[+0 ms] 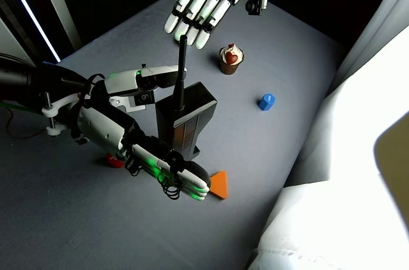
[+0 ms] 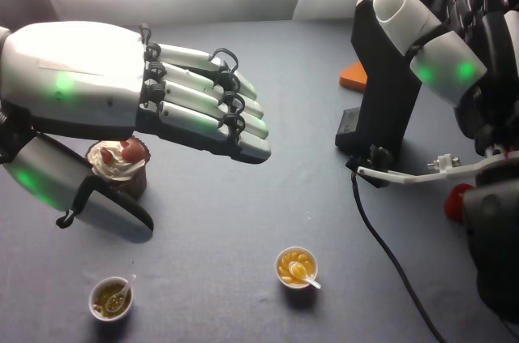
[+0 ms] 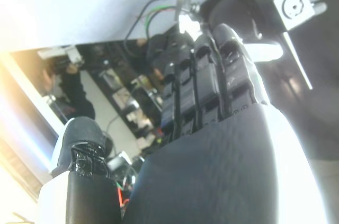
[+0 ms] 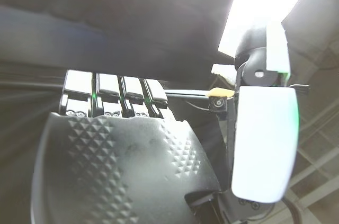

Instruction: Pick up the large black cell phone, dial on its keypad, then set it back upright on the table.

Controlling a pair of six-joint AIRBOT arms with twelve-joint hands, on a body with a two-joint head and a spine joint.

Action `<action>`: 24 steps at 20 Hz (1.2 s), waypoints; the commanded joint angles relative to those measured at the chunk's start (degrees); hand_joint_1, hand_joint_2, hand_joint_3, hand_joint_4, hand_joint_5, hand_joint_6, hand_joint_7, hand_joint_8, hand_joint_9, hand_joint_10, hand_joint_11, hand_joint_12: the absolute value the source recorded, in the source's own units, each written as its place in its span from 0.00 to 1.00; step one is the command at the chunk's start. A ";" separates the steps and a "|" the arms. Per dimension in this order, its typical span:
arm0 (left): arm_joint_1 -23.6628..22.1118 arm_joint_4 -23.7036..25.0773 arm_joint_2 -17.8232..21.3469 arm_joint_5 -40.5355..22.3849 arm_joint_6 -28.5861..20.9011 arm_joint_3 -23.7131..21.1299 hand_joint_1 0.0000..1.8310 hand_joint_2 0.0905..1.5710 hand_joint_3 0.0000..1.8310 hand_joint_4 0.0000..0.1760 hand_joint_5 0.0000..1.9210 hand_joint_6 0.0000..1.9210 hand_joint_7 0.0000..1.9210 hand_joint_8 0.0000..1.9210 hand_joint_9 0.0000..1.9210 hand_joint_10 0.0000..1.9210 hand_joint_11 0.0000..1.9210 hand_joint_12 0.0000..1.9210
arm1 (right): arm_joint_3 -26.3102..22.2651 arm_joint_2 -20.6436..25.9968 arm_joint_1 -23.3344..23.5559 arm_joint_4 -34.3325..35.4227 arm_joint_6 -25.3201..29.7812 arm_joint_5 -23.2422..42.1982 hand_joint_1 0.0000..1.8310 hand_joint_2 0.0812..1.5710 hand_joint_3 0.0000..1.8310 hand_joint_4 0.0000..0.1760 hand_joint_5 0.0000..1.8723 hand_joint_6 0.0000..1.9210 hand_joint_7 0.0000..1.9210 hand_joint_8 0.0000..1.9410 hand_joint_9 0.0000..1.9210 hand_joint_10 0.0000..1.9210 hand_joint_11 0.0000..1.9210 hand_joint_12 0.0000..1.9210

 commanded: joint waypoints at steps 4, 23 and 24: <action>-1.17 -5.09 -0.21 -2.99 -0.13 -0.11 0.14 0.75 0.00 0.00 0.11 0.00 0.11 0.00 0.11 0.00 0.00 0.29 | 1.27 -0.13 0.71 -3.87 0.76 5.37 0.50 0.55 0.00 0.00 0.01 0.00 0.00 0.00 0.00 0.00 0.00 0.00; -1.21 -4.80 -1.91 -2.70 -1.00 -0.12 0.15 0.74 0.00 0.00 0.13 0.00 0.14 0.00 0.13 0.00 0.00 0.35 | 2.65 -1.62 2.05 -3.32 0.76 4.41 0.57 0.58 0.01 0.00 0.00 0.00 0.00 0.00 0.00 0.00 0.00 0.00; -1.22 -4.80 -1.99 -2.69 -1.04 -0.12 0.15 0.74 0.00 0.00 0.13 0.00 0.14 0.00 0.12 0.00 0.00 0.33 | 2.91 -1.84 2.15 -3.13 0.76 4.41 0.60 0.60 0.02 0.00 0.00 0.00 0.00 0.00 0.00 0.00 0.01 0.00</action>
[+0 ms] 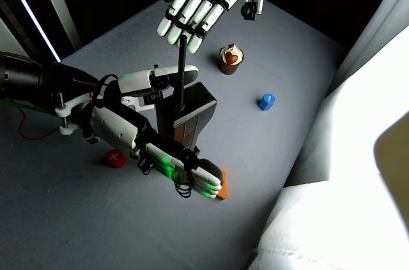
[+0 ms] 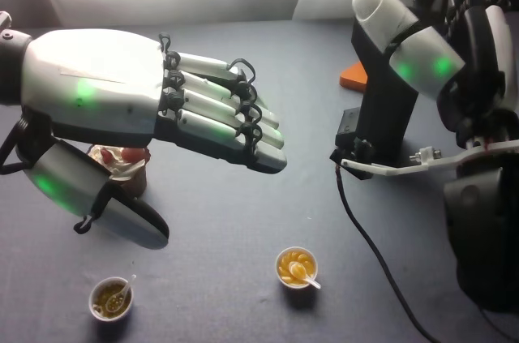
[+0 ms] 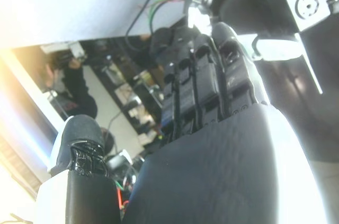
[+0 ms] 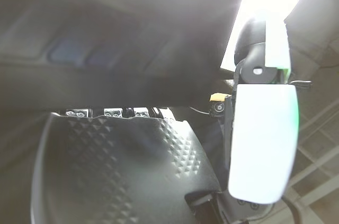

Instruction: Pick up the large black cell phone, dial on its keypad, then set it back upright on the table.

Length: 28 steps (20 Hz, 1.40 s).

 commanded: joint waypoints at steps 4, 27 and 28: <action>-1.23 -5.17 -0.31 -2.77 -0.40 -0.12 0.16 0.73 0.00 0.00 0.13 0.00 0.14 0.00 0.13 0.00 0.00 0.33 | 0.63 0.15 0.75 -3.47 0.74 5.68 0.67 0.61 0.01 0.00 0.00 0.00 0.00 0.00 0.00 0.00 0.00 0.00; -1.28 -5.21 -0.40 -3.00 -0.78 -0.06 0.19 0.71 0.00 0.00 0.15 0.00 0.16 0.00 0.13 0.00 0.00 0.33 | -1.78 1.40 1.72 -8.44 0.74 6.01 0.81 0.72 0.00 0.00 0.49 0.52 0.46 0.53 0.44 0.65 0.34 0.91; -1.30 -5.22 -0.39 -3.02 -0.79 -0.06 0.19 0.71 0.00 0.00 0.15 0.00 0.16 0.00 0.13 0.00 0.00 0.33 | -2.21 1.95 1.73 -9.70 0.79 6.22 0.81 0.72 0.00 0.00 0.48 0.53 0.45 0.54 0.44 0.66 0.34 0.91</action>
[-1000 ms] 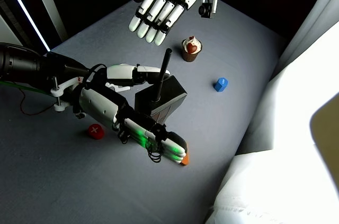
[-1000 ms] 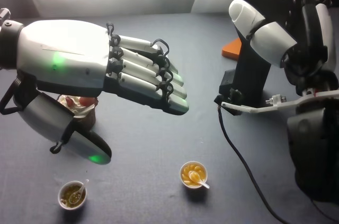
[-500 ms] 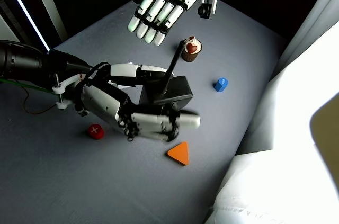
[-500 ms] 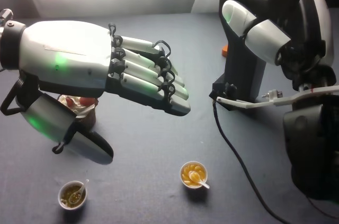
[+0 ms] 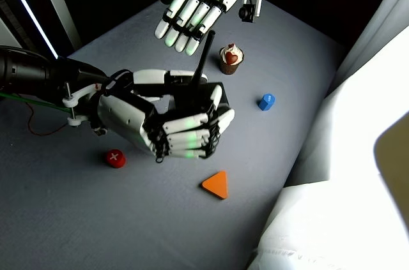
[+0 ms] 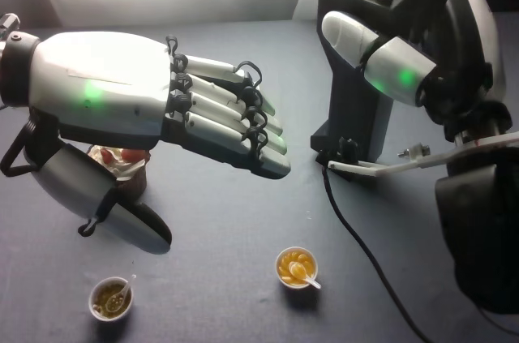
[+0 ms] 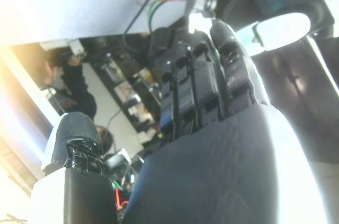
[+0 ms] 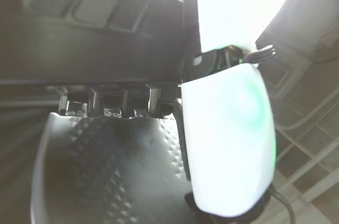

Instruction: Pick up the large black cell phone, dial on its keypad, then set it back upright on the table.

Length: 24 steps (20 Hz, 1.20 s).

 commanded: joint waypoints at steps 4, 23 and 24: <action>-1.40 -5.58 0.53 -3.23 -0.15 -0.06 0.17 0.73 0.00 0.00 0.14 0.00 0.16 0.00 0.14 0.00 0.00 0.34 | -1.65 2.89 0.54 -7.72 2.01 7.69 0.81 0.71 0.00 0.00 0.50 0.51 0.48 0.52 0.44 0.64 0.33 0.90; 0.37 -13.33 -0.74 -1.23 2.35 6.95 0.27 0.76 0.00 0.00 0.15 0.00 0.15 0.00 0.13 0.00 0.00 0.38 | -17.65 17.11 1.05 -19.30 17.16 7.31 0.75 0.71 0.00 0.00 0.48 0.52 0.47 0.57 0.45 0.70 0.38 0.72; 0.37 -13.33 -0.81 -1.30 2.21 7.20 0.33 0.76 0.00 0.00 0.15 0.00 0.18 0.00 0.18 0.01 0.01 0.45 | -17.90 17.63 1.05 -19.77 17.62 7.31 0.75 0.71 0.00 0.00 0.49 0.51 0.45 0.59 0.45 0.71 0.38 0.72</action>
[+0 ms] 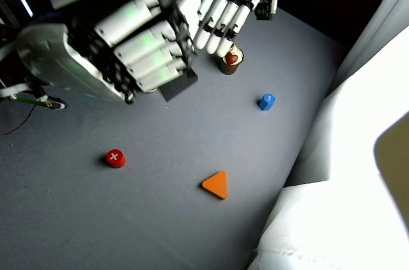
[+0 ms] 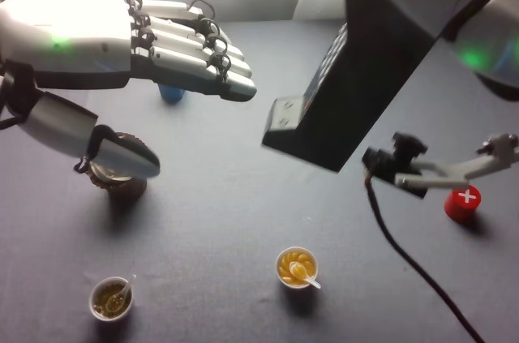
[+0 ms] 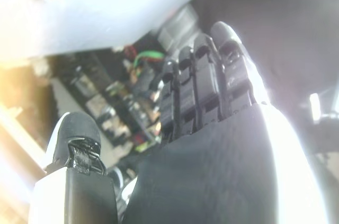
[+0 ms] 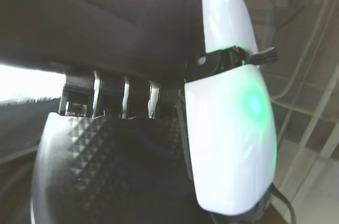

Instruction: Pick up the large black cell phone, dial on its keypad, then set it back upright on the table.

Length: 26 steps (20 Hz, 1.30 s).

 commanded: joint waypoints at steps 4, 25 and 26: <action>-1.04 -5.27 -0.19 -4.89 -2.91 1.50 0.50 0.77 0.00 0.24 0.18 0.00 0.39 0.01 0.41 0.33 0.18 0.72 | -0.02 2.06 -0.53 -5.64 2.68 6.54 0.75 0.72 0.00 0.00 0.49 0.51 0.45 0.60 0.44 0.73 0.38 0.74; -0.41 -14.74 -2.53 -5.88 2.19 2.99 0.72 0.61 0.35 0.83 0.08 0.00 0.34 0.90 0.57 1.00 0.63 1.00 | 3.00 2.51 -2.44 -7.36 4.12 6.65 0.74 0.75 0.00 0.00 0.46 0.53 0.39 0.71 0.37 0.81 0.30 0.80; -0.34 -14.74 -2.62 -5.88 2.17 2.69 0.72 0.61 0.35 0.86 0.07 0.00 0.35 0.90 0.55 1.00 0.61 1.00 | 3.14 2.53 -2.52 -7.36 4.16 6.71 0.74 0.75 0.00 0.00 0.47 0.51 0.41 0.68 0.39 0.80 0.32 0.80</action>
